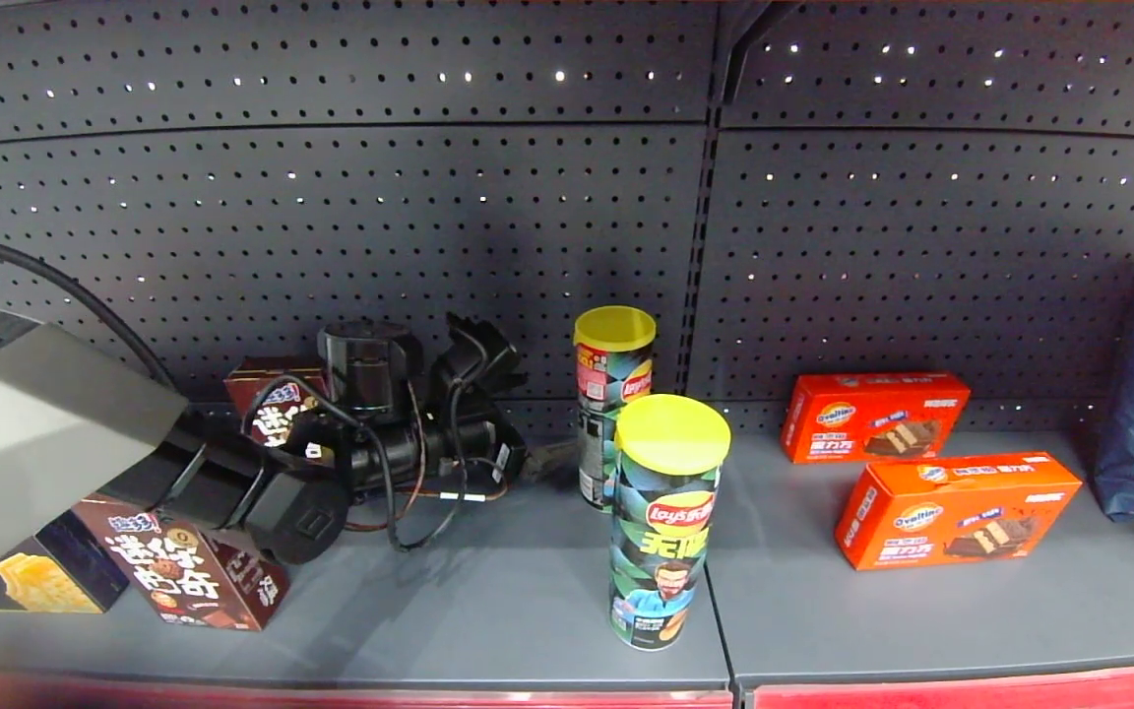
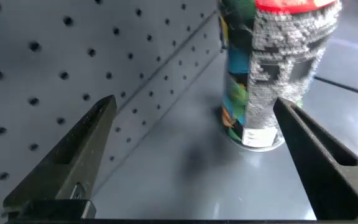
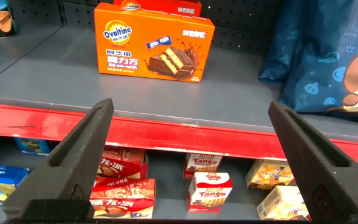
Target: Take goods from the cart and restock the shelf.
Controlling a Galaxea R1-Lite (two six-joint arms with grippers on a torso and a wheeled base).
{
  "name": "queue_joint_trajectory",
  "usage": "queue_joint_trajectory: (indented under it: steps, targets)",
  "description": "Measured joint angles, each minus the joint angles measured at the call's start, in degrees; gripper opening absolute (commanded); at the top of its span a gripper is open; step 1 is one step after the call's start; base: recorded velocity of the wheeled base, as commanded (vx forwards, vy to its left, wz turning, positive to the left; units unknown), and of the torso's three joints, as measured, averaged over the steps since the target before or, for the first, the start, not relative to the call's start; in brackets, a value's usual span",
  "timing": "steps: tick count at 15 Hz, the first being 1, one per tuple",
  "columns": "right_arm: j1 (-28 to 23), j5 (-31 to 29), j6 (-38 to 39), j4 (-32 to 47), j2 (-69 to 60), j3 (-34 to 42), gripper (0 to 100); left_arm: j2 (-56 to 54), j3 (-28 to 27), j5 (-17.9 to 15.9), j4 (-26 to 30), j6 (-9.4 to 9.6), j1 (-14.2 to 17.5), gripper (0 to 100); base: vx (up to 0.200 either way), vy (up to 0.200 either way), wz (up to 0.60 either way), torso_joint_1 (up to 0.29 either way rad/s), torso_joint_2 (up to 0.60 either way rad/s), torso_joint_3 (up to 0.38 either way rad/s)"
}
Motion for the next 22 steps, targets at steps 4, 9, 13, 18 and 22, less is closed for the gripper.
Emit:
queue_joint_trajectory:
  steps: [4,9,13,18,22]
  targets:
    - [0.0,0.0,0.0,0.0,0.0,0.0,100,-0.5,0.1,7.1,0.1,0.04,0.1,100,0.000,0.000,0.00,0.000,0.00,0.000]
    - [0.0,0.0,0.0,0.1,0.0,0.0,100,-2.4,2.3,12.1,0.0,0.20,-0.5,100,0.000,0.000,0.00,0.000,0.00,0.000]
    - [0.0,0.0,0.0,0.0,0.0,0.0,100,-1.9,1.9,14.5,-2.2,0.09,-2.0,100,0.000,0.000,0.00,0.000,0.00,0.000]
    - [0.0,0.0,0.1,0.0,0.0,0.0,100,-0.2,1.4,15.9,-3.0,0.04,-3.5,100,0.000,0.000,0.00,0.000,0.00,0.000]
    - [0.0,0.0,0.1,0.0,0.0,0.0,100,0.8,0.5,15.9,-3.0,-0.05,-4.2,100,0.000,0.000,0.00,0.000,0.00,0.000]
